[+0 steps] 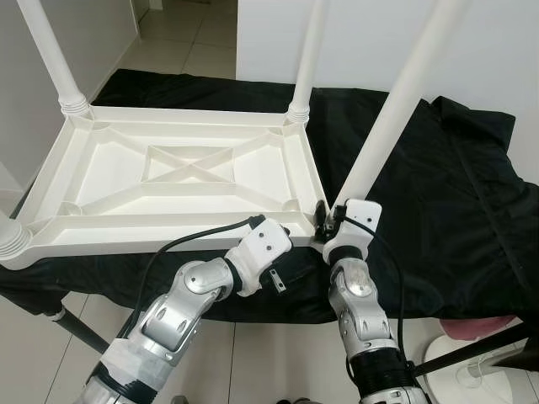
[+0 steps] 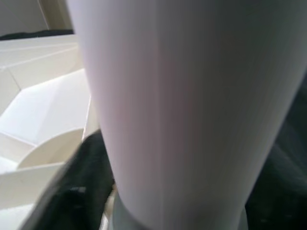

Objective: Building children table

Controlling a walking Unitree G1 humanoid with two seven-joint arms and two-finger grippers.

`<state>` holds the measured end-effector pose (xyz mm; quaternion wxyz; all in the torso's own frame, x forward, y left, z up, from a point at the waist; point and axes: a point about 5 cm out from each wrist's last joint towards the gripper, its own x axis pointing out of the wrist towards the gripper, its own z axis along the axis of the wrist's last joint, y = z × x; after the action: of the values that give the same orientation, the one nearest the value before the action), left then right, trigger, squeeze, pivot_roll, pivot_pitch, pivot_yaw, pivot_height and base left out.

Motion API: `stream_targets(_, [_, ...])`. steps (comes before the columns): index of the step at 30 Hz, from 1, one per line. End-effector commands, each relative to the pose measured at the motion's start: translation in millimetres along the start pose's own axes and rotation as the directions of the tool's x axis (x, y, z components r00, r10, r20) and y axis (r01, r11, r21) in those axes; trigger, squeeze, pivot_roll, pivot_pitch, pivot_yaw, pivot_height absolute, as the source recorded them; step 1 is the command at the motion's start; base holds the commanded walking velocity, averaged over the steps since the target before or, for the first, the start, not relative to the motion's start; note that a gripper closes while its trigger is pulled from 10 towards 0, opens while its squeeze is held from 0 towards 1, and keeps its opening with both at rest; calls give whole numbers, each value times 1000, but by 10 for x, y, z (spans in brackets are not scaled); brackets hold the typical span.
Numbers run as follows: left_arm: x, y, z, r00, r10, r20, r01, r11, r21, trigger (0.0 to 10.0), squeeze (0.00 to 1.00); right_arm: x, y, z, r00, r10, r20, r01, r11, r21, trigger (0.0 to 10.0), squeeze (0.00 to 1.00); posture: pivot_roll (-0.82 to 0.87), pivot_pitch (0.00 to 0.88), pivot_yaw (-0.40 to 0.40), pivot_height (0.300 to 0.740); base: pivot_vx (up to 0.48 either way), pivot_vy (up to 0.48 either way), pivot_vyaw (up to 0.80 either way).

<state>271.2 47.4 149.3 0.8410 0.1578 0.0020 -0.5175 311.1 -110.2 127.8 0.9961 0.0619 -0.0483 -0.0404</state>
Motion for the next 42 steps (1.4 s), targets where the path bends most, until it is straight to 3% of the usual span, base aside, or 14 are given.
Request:
stream_targets(1, [3, -1, -25, 1000, -6, -16, 6, 1000, 8, 10000, 0, -27, -16, -37, 1000, 8, -25, -9, 1000, -12, 10000, 1000, 2, 91, -73, 740, 0, 0, 0])
stream_targets(6, [8, 0, -19, 1000, 1, -12, -1, 1000, 8, 10000, 0, -15, -70, -29, 999, 33, -20, -34, 999, -22, 10000, 1000, 4, 91, -75, 740, 0, 0, 0])
stream_targets(7, [9, -6, -18, 1000, 0, -11, 0, 1000, 8, 10000, 0, -6, -86, -20, 998, 55, -12, -55, 998, -37, 10000, 631, 5, 91, -79, 740, 0, 0, 0])
stream_targets(8, [9, -10, -17, 1000, 0, -10, 1, 1000, 9, 10000, 0, -1, -96, -14, 998, 69, -7, -70, 996, -47, 10000, 631, 5, 91, -79, 740, 0, 0, 0])
stream_targets(9, [8, -8, -14, 1000, 3, -8, -3, 1000, 12, 10000, 0, 7, -113, -4, 995, 96, -3, -96, 994, -54, 10000, 0, 6, 93, -78, 740, 0, 0, 0])
stream_targets(17, [2, 14, 8, 1000, 25, 11, -25, 999, 40, 10000, 0, 55, -275, 41, 987, 160, 20, -157, 981, -111, 10000, 0, 8, 90, -79, 740, 0, 0, 0])
stream_targets(24, [1, 18, 12, 1000, 26, 15, -26, 999, 45, 10000, 0, 72, -292, 57, 974, 224, 18, -220, 969, -114, 10000, 0, 7, 89, -76, 740, 0, 0, 0])
stream_targets(25, [3, 32, 25, 999, 30, 20, -31, 998, 51, 10000, 0, 86, -294, 76, 958, 286, 15, -283, 953, -110, 10000, 0, 11, 86, -76, 740, 0, 0, 0])
stream_targets(33, [5, 49, 31, 999, 33, 25, -34, 998, 56, 10000, 0, 127, -313, 120, 926, 377, 18, -371, 918, -137, 10000, 0, 10, 84, -72, 740, 0, 0, 0])
stream_targets(38, [13, 49, 33, 999, 26, 26, -28, 998, 62, 10000, 0, 217, -376, 161, 887, 463, -5, -453, 865, -217, 10000, 0, 6, 81, -66, 740, 0, 0, 0])
stream_targets(39, [14, 49, 33, 999, 25, 27, -27, 998, 63, 10000, 0, 243, -402, 167, 878, 478, -17, -468, 852, -235, 7490, 0, 7, 80, -67, 740, 0, 0, 0])
stream_targets(41, [15, 49, 33, 999, 24, 27, -26, 998, 64, 10000, 0, 257, -418, 170, 874, 486, -24, -476, 844, -246, 7490, 0, 7, 80, -67, 740, 0, 0, 0])
stream_targets(42, [16, 49, 33, 999, 25, 27, -26, 998, 65, 10000, 0, 270, -435, 170, 870, 491, -32, -483, 838, -253, 2980, 0, 10, 79, -70, 740, 0, 0, 0])
